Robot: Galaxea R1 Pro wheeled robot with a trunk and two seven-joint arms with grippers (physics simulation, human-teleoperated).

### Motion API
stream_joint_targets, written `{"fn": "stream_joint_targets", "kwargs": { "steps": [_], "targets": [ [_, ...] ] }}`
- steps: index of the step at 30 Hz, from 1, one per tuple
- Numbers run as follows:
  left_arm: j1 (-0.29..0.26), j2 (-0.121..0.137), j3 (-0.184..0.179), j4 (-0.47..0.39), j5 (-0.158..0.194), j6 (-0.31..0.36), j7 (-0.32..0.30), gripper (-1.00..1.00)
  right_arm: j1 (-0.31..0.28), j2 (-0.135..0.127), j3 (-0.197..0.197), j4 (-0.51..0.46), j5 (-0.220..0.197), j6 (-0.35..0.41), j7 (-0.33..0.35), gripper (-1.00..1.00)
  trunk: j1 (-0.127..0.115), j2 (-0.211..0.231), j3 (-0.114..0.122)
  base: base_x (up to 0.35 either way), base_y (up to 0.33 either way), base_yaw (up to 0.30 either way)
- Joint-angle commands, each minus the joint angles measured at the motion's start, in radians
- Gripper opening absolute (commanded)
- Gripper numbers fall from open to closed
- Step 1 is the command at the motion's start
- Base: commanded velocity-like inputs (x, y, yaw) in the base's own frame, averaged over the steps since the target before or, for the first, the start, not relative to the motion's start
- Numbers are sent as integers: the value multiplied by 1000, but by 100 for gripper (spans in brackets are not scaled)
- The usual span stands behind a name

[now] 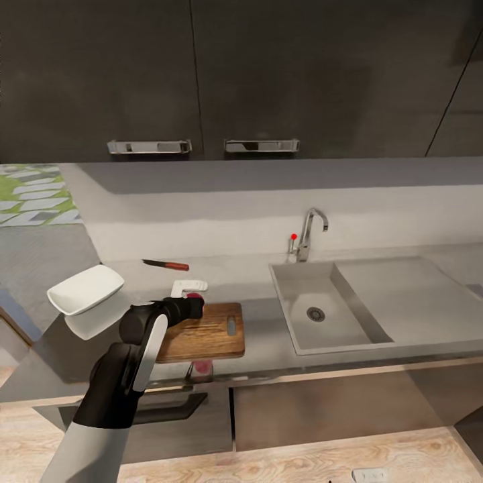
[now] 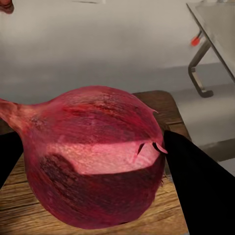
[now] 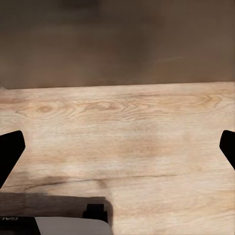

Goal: In the kitchen, take the Vidalia onion out of the sink, dice it on the chopping board with the paring knife, put the diced onion into the bowl on the countertop, then place both the paring knife and the chopping board into the sink.

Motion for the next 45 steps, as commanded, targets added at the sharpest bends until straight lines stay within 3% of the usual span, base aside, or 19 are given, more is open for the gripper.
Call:
{"fn": "stream_joint_targets", "kwargs": {
  "steps": [1, 12, 33, 45],
  "targets": [
    [-1, 0, 0, -1, 7, 4, 5, -100, -1, -1, 2, 1, 0, -3, 0, 100, 1, -2, -2, 0, 2, 0],
    [-1, 0, 1, -1, 7, 4, 5, -100, -1, -1, 2, 1, 0, -3, 0, 100, 1, -2, -2, -194, 0, 0],
    [-1, 0, 1, -1, 6, 3, 5, -100, -1, -1, 2, 1, 0, -2, 0, 100, 1, -2, -27, -5, 0, 0],
    [-1, 0, 1, 7, 5, 3, 5, -100, -1, -1, 4, 1, 0, -3, 0, 100, 1, -2, -28, 51, 48, 0]
  ]
}}
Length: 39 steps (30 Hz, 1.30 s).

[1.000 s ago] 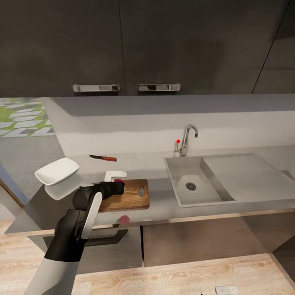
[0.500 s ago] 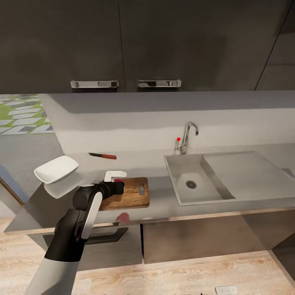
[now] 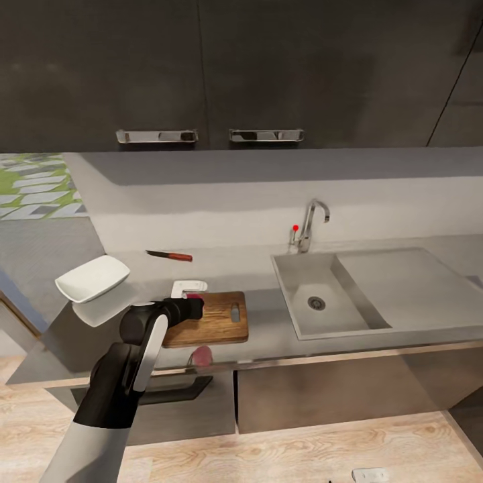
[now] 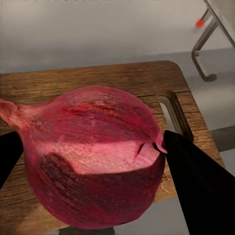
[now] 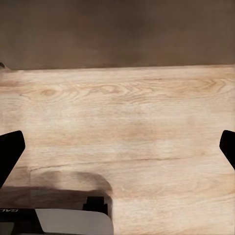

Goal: In the kitchen, take the Vidalia onion out of the sink, dice it on the chopping board with the paring knife, put the diced onion into the bowl on the countertop, then place both the paring knife and the chopping board into the sink.

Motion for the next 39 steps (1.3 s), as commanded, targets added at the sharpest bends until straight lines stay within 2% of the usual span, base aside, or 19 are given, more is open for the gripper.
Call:
{"fn": "stream_joint_targets", "kwargs": {
  "steps": [1, 19, 39],
  "targets": [
    [-1, 0, 0, -1, 7, 4, 5, -100, -1, -1, 2, 1, 0, -3, 0, 100, 1, -2, -2, 6, 6, 0],
    [-1, 0, 0, 28, 7, 3, 6, -100, -1, 0, 3, 1, 0, -3, 0, 100, 1, -2, -3, 7, 1, 0],
    [-1, 0, -1, 39, 7, 3, 6, -100, -1, 0, 2, 1, 0, -2, 0, 100, 1, -2, -33, 36, 0, 0]
  ]
}}
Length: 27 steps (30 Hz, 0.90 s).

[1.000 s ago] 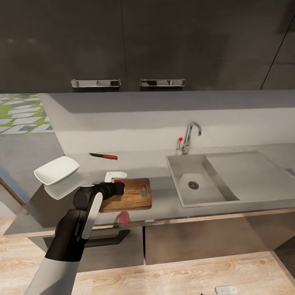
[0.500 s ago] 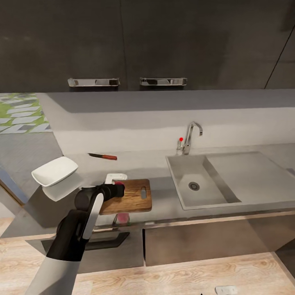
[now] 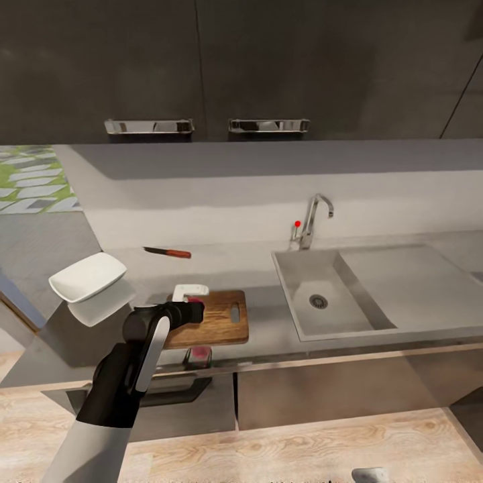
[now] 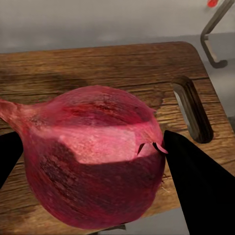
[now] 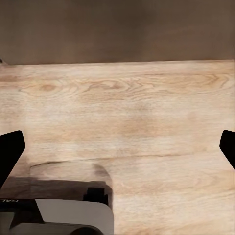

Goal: In the kitchen, take the Vidalia onion out of the sink, dice it on the chopping board with the paring knife, put the diced onion into the bowl on the countertop, then place both the paring knife and the chopping board into the sink.

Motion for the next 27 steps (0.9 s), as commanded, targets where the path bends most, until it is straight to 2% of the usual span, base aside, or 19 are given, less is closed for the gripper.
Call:
{"fn": "stream_joint_targets", "kwargs": {
  "steps": [1, 13, 27],
  "targets": [
    [-1, 0, 0, -1, 7, 4, 5, -100, -1, -1, 2, 1, 0, -3, 0, 100, 0, -2, -4, 0, 0, 0],
    [-1, 0, 1, -1, 7, 4, 5, -100, -1, -1, 2, 1, 0, -4, 0, 100, 0, -2, -22, 0, 0, 0],
    [-1, 0, 1, 0, 7, 4, 5, -100, -1, -1, 2, 1, 0, -4, 0, 100, 0, -2, -24, 44, 0, 0]
  ]
}}
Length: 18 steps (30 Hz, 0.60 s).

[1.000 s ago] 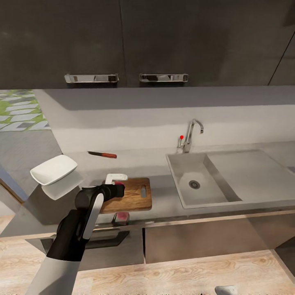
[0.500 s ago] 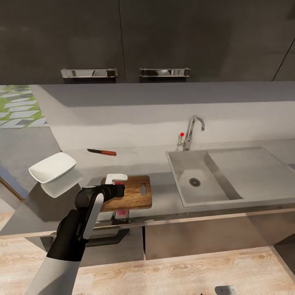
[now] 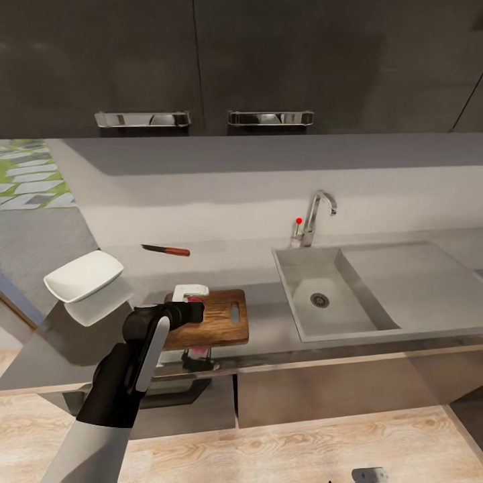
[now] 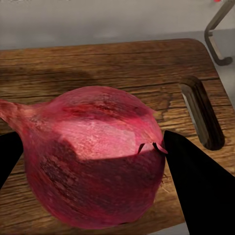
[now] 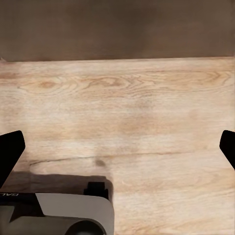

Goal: In the kitchen, take the Vidalia onion out of the sink, dice it on the chopping board with the paring knife, put the diced onion into the bowl on the countertop, then place both the paring knife and the chopping board into the sink.

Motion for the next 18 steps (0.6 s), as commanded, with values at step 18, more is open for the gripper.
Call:
{"fn": "stream_joint_targets", "kwargs": {
  "steps": [18],
  "targets": [
    [-1, 0, -1, -1, 7, 4, 5, -100, -1, -1, 2, 1, 0, -3, 0, 100, 1, -2, -17, 9, 0, 0]
  ]
}}
